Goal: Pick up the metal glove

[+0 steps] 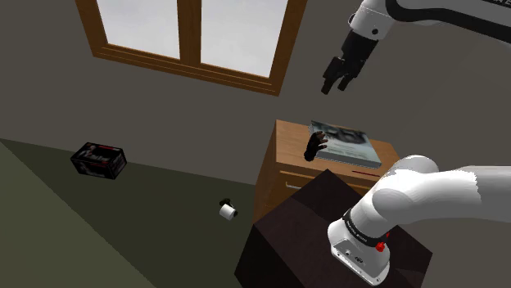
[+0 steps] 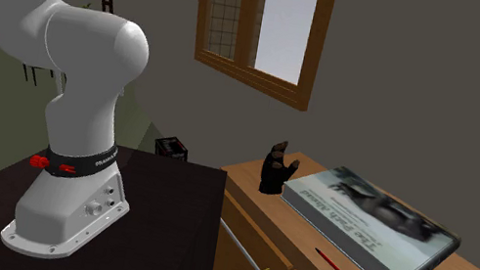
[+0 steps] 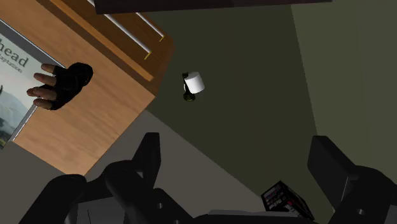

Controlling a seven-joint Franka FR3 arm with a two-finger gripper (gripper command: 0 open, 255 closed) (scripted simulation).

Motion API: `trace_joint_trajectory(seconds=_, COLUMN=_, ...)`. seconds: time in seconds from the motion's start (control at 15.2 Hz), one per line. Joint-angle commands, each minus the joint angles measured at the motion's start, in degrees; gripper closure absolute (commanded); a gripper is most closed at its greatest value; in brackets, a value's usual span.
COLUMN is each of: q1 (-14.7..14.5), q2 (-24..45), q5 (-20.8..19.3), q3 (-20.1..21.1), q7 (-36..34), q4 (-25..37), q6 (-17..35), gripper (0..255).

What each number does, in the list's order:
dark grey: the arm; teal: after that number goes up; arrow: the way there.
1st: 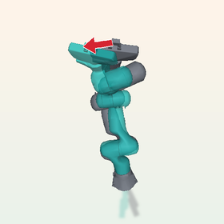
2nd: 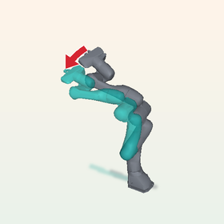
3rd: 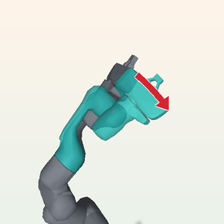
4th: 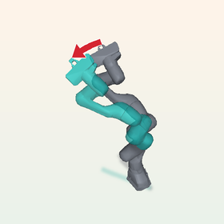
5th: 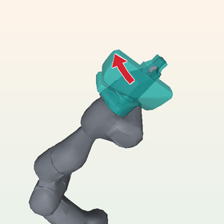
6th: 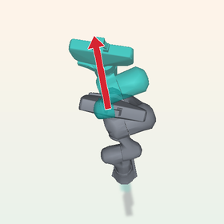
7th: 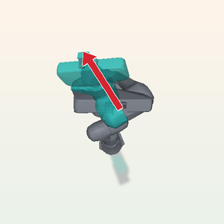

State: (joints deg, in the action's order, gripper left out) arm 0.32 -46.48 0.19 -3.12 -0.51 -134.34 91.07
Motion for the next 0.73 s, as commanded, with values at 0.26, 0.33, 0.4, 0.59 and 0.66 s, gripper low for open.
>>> trace_joint_trajectory(seconds=0.26, q1=0.8, q2=-1.7, q5=-3.1, q3=-4.5, q7=6.2, q4=-6.2, q6=4.7, gripper=0)
trace_joint_trajectory(seconds=0.33, q1=1.1, q2=-1.9, q5=-3.9, q3=-5.7, q7=7.8, q4=-7.6, q6=6.0, gripper=0)
trace_joint_trajectory(seconds=0.4, q1=1.3, q2=-2.0, q5=-4.7, q3=-6.9, q7=9.4, q4=-8.9, q6=7.3, gripper=0)
trace_joint_trajectory(seconds=0.59, q1=2.2, q2=-1.6, q5=-7.3, q3=-10.7, q7=14.1, q4=-12.3, q6=11.3, gripper=0)
trace_joint_trajectory(seconds=0.66, q1=2.5, q2=-1.2, q5=-8.2, q3=-12.0, q7=15.7, q4=-13.2, q6=12.8, gripper=0)
